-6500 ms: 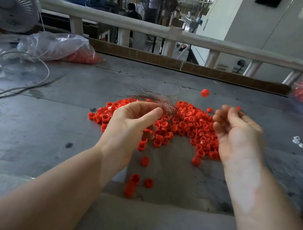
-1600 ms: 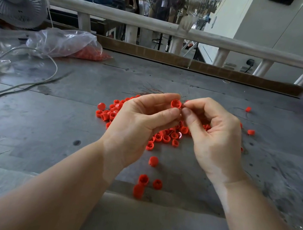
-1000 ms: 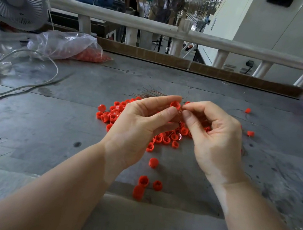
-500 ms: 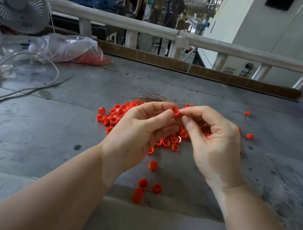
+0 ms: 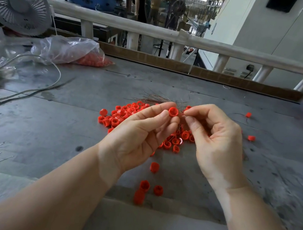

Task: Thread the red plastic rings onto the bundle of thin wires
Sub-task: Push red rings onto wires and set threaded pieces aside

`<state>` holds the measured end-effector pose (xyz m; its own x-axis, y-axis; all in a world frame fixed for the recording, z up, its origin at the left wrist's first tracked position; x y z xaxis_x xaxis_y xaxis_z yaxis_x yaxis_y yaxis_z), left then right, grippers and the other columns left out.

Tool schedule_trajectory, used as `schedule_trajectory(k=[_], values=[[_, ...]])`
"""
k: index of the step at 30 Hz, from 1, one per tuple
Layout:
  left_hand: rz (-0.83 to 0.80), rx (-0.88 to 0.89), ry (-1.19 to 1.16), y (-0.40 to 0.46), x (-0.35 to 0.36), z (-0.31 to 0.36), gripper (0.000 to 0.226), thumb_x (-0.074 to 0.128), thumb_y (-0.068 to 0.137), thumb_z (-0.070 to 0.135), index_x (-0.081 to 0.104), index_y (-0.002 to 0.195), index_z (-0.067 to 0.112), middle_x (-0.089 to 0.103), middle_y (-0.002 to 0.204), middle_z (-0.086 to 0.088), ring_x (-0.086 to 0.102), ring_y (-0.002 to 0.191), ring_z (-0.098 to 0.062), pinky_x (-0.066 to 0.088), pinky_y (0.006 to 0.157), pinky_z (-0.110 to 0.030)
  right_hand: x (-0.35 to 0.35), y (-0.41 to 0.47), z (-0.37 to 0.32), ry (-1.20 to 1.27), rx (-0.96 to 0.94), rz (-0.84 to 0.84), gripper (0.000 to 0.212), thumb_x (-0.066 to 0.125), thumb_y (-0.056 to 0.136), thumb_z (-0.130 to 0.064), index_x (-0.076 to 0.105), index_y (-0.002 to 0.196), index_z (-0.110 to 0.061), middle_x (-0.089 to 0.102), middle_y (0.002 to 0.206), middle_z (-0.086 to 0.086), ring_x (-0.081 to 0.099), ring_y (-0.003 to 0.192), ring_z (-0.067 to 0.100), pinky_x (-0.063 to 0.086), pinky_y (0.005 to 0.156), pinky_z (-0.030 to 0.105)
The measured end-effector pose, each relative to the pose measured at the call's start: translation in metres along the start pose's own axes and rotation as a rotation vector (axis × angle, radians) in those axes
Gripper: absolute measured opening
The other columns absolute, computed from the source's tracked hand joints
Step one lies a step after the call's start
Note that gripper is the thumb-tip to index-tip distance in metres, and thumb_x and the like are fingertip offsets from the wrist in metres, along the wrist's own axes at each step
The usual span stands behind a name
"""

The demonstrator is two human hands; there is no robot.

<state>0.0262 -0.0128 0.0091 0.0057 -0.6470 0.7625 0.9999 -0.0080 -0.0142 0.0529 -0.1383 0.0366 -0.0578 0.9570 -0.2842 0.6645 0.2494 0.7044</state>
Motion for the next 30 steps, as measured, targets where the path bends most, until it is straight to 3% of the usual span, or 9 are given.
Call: schedule_trajectory(k=[10,16,30], values=[[0.003,-0.032,-0.035,-0.0011,0.0010,-0.0016,0.022,0.057,0.070,0.002,0.077,0.075,0.008,0.069,0.071,-0.007,0.069,0.064,-0.011,0.055,0.057,-0.018,0.0000,-0.0007,-0.0006,-0.032,0.027,-0.037,0.014,0.063,0.086,-0.001,0.065,0.083,-0.014,0.065,0.079,-0.003,0.060,0.072,0.002,0.043,0.070,0.011],[0.009,-0.025,-0.023,-0.0009,0.0001,-0.0016,0.021,0.057,0.069,0.002,0.077,0.075,0.009,0.070,0.071,-0.007,0.068,0.063,-0.011,0.057,0.062,-0.019,0.0002,-0.0007,-0.0021,-0.048,0.023,-0.039,0.014,0.064,0.085,0.000,0.065,0.083,-0.013,0.065,0.079,-0.001,0.058,0.072,-0.001,0.040,0.069,0.007],[0.053,-0.048,0.013,-0.0034,0.0005,-0.0005,0.024,0.057,0.068,0.000,0.076,0.082,0.004,0.071,0.076,-0.012,0.070,0.068,-0.014,0.057,0.062,-0.018,-0.0005,-0.0020,-0.0016,-0.096,-0.019,-0.043,0.010,0.064,0.084,-0.001,0.067,0.084,-0.011,0.066,0.079,0.005,0.060,0.075,0.009,0.041,0.069,0.008]])
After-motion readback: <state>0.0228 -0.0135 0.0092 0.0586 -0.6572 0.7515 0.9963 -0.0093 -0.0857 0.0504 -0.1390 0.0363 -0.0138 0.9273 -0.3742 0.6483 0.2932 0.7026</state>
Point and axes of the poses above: each hand's wrist, its own y-axis towards the middle knuckle, its own x-axis out of the palm, z = x × y, the point moved 4 cm from there along y, towards the middle knuckle
